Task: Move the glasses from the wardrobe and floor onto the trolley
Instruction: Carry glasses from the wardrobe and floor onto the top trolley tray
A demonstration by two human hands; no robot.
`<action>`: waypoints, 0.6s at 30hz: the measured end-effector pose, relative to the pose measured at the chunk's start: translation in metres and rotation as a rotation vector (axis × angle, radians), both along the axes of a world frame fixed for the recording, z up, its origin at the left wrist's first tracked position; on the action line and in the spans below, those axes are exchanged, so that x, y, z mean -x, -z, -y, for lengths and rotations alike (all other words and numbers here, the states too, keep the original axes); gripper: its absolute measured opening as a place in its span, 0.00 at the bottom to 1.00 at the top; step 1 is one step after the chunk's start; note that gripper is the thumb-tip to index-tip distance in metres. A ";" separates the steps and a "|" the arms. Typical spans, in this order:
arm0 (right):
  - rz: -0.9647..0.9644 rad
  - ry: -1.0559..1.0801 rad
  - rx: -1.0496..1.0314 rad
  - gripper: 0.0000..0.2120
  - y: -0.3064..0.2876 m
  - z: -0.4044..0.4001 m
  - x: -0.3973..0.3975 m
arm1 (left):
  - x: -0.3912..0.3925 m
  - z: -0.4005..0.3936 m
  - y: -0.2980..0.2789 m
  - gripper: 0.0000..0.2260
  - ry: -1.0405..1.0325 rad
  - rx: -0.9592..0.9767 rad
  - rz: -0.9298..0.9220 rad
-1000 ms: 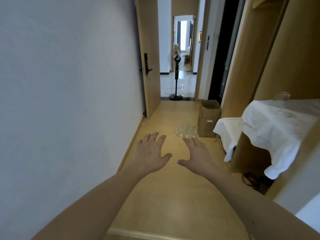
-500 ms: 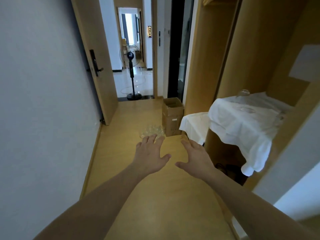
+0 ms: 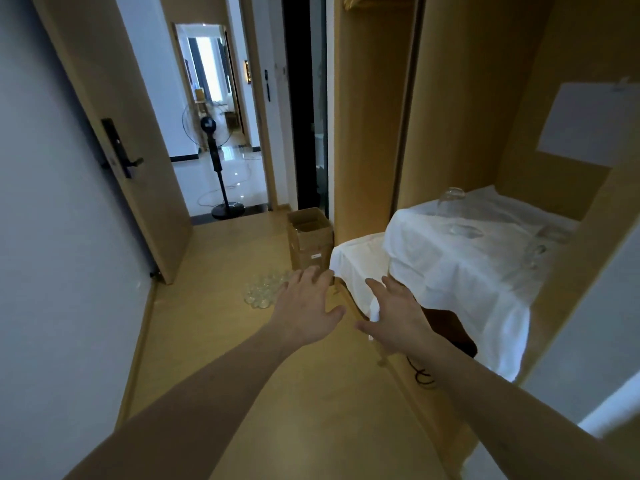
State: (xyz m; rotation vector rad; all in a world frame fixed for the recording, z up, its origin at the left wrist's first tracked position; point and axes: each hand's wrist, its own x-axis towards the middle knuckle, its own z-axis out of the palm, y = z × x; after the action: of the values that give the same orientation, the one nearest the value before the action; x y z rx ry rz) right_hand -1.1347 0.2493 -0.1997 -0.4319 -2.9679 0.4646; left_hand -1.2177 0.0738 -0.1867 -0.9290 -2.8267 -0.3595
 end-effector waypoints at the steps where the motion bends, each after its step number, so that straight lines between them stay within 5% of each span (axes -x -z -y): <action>1: -0.001 0.005 0.003 0.41 -0.001 -0.012 0.009 | 0.009 -0.013 -0.002 0.33 0.012 0.003 0.001; 18: -0.001 0.172 0.027 0.40 0.010 -0.182 0.114 | 0.132 -0.197 -0.012 0.32 0.198 0.064 0.023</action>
State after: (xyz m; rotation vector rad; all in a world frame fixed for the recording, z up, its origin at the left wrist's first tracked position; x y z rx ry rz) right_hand -1.2491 0.4312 -0.2101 -0.6823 -2.8931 0.4850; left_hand -1.3500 0.2712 -0.1750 -1.2297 -2.7884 -0.3060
